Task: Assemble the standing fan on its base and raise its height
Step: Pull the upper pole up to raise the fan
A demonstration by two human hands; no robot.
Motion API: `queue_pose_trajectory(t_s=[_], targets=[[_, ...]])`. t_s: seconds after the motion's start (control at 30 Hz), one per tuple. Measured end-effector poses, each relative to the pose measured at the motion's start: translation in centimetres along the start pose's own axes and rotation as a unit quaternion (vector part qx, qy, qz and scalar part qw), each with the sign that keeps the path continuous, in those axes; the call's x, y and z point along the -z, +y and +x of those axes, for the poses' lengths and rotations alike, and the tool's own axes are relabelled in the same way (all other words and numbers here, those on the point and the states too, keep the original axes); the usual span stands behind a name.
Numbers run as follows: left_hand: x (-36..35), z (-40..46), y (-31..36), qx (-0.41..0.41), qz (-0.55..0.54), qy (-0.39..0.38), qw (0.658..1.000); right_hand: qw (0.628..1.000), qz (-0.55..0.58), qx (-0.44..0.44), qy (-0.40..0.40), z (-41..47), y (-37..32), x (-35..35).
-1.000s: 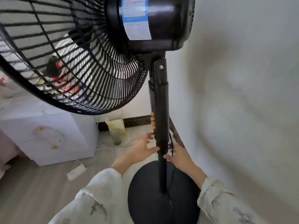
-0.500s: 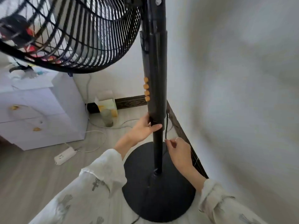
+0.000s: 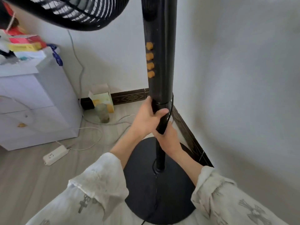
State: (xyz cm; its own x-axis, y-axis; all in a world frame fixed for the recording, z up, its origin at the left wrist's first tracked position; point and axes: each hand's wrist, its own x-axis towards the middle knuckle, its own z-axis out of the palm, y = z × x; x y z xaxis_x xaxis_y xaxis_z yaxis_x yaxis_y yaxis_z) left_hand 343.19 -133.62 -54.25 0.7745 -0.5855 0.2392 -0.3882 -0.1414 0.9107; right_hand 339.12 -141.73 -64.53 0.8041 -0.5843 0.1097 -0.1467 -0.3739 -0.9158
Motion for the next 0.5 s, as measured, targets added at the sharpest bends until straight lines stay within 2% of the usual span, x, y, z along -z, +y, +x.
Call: queue_pose_trajectory(t_s=[0.13, 0.27, 0.37, 0.43, 0.5], targets=[[-0.5, -0.6, -0.4, -0.012, 0.003, 0.048, 0.999, 1.000, 0.007, 0.010, -0.016, 0.2, 0.2, -0.1], [0.3, 0.4, -0.4, 0.029, -0.095, -0.019, 0.995, 0.994, 0.102, -0.019, -0.014, 0.5, -0.3, -0.4], [0.3, 1.3, -0.6, 0.025, -0.088, -0.066, 0.994, 0.992, 0.123, -0.033, -0.023, 0.8, -0.1, -0.4], [0.2, 1.8, -0.8, 0.005, -0.086, -0.069, 0.994, 0.992, 0.118, -0.029, -0.019, 1.1, 0.1, -0.6], [-0.3, 2.2, -1.0, -0.007, -0.091, -0.036, 0.995, 0.992, 0.122, -0.027, -0.002, 1.4, 0.3, -1.0]])
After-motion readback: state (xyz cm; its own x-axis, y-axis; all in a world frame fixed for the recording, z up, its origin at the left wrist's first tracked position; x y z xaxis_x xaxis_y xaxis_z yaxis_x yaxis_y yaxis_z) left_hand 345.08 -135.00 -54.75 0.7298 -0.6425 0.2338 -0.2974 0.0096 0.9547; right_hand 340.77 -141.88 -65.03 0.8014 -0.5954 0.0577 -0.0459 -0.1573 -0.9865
